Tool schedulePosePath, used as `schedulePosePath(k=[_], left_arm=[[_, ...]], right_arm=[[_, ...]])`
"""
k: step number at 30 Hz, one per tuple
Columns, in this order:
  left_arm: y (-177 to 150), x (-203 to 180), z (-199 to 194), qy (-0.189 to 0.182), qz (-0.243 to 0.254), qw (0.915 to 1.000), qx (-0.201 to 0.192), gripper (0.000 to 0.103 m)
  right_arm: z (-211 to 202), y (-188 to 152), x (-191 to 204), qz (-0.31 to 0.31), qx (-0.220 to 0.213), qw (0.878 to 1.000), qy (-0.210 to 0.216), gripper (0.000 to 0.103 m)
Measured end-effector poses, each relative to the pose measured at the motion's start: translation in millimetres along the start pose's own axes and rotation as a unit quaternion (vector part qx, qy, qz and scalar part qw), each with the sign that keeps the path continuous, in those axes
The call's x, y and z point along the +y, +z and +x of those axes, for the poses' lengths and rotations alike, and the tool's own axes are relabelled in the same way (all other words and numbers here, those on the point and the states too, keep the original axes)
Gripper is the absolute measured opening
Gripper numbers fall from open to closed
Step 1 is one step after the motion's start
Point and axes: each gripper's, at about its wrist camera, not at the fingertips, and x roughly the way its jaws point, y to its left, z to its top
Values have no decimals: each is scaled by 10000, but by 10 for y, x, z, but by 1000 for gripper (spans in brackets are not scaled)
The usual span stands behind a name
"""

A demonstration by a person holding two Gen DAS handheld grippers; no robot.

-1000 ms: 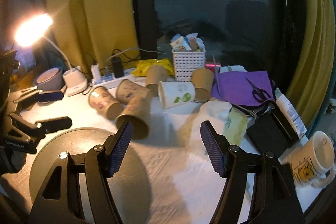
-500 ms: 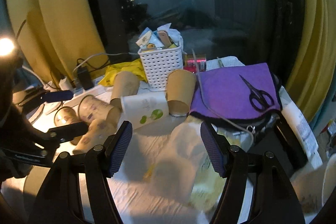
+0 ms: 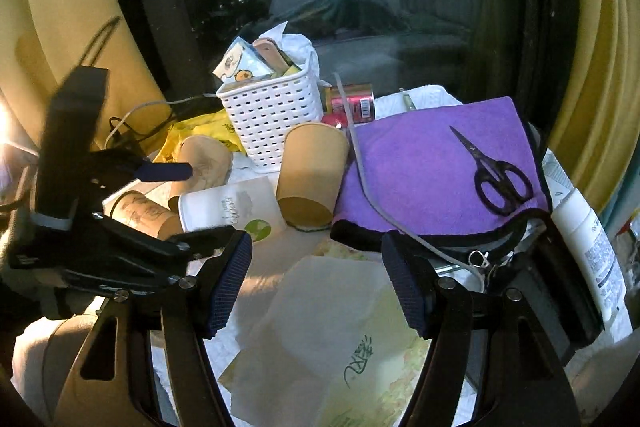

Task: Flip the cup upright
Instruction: 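Close the right gripper around the white cup's body and lift it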

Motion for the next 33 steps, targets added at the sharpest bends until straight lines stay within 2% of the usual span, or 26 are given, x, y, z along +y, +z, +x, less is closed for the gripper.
schedulePosePath(k=[8, 9, 10, 16, 23, 30, 33], left_arm=[[15, -9, 227, 83, 108, 9991, 401, 85], [13, -16, 252, 74, 131, 9990, 420, 76], [14, -15, 266, 72, 135, 9989, 445, 76], [54, -5, 122, 1, 175, 9996, 224, 74], [47, -67, -352, -46, 211, 9997, -99, 74], [-145, -233, -1005, -164, 196, 9987, -449, 74], [-356, -280, -1309, -203, 210, 9980, -561, 74]], right_arm=[[74, -14, -14, 36, 74, 10000, 53, 71], [80, -18, -13, 35, 82, 9999, 55, 71], [83, -22, -14, 36, 90, 9999, 56, 71], [37, -32, -35, 101, 78, 9999, 47, 71], [-229, -42, 56, 21, -31, 10000, -7, 71], [-661, -95, 241, -43, -242, 9997, -37, 71], [-832, -138, 324, -81, -310, 9995, -27, 71]])
